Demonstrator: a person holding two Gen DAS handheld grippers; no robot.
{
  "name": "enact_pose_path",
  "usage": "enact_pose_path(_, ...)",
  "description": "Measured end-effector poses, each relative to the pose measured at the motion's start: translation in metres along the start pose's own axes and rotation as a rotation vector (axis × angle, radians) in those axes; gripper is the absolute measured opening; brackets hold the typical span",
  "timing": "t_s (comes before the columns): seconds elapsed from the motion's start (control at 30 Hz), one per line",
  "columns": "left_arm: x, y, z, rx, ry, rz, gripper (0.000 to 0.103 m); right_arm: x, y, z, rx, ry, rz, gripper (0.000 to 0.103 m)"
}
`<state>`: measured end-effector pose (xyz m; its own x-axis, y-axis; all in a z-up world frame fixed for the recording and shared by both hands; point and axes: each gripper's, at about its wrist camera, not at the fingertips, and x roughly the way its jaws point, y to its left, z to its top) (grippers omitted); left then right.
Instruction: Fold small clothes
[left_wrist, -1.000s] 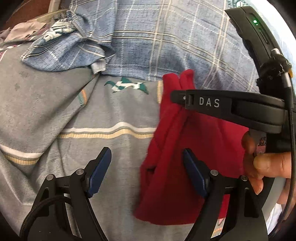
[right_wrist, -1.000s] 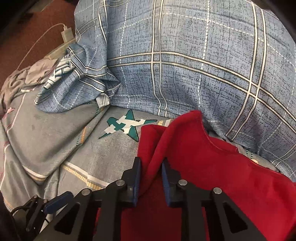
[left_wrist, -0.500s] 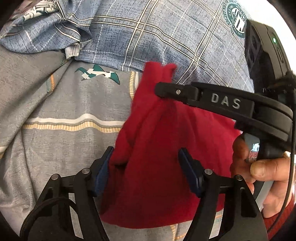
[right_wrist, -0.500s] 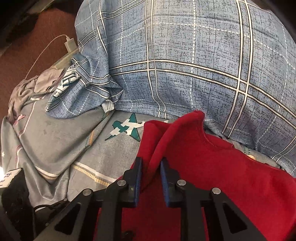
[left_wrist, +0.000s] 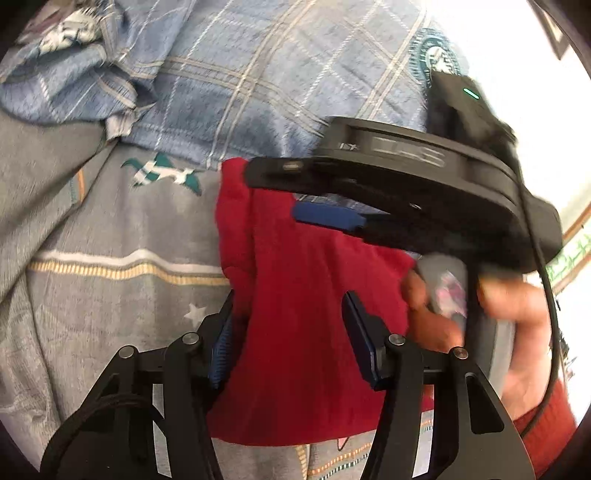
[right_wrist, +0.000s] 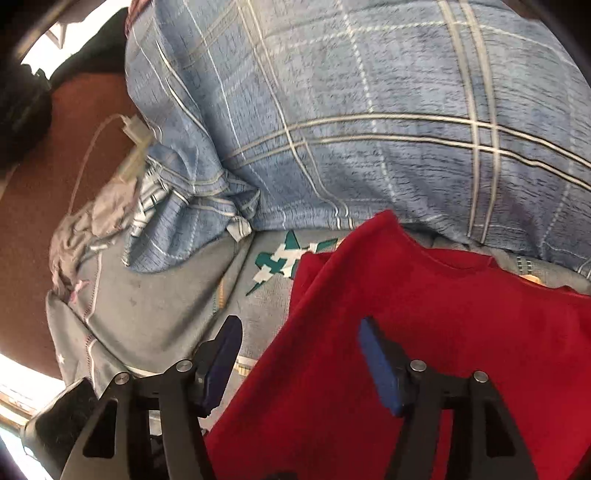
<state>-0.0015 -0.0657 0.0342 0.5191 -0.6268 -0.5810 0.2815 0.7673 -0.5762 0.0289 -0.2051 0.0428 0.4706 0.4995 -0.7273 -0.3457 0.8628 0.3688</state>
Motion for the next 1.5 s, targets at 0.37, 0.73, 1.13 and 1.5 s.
enact_pose_path(0.37,0.002,-0.004,0.001,0.027,0.011,0.014,0.053,0.057,0.019,0.023,-0.123,0.256,-0.184,0.071)
enact_pose_path(0.73,0.011,-0.005,-0.002,0.047,0.023,0.071,0.07,0.019,0.014,0.002,-0.271,0.13,-0.263,0.025)
enact_pose_path(1.13,0.008,-0.027,-0.011,0.139,-0.004,0.013,0.058,-0.011,-0.015,-0.006,-0.176,0.106,-0.196,0.028)
enact_pose_path(1.5,0.01,-0.021,-0.01,0.128,0.008,0.05,0.058,0.023,0.004,0.009,-0.185,0.158,-0.213,0.045)
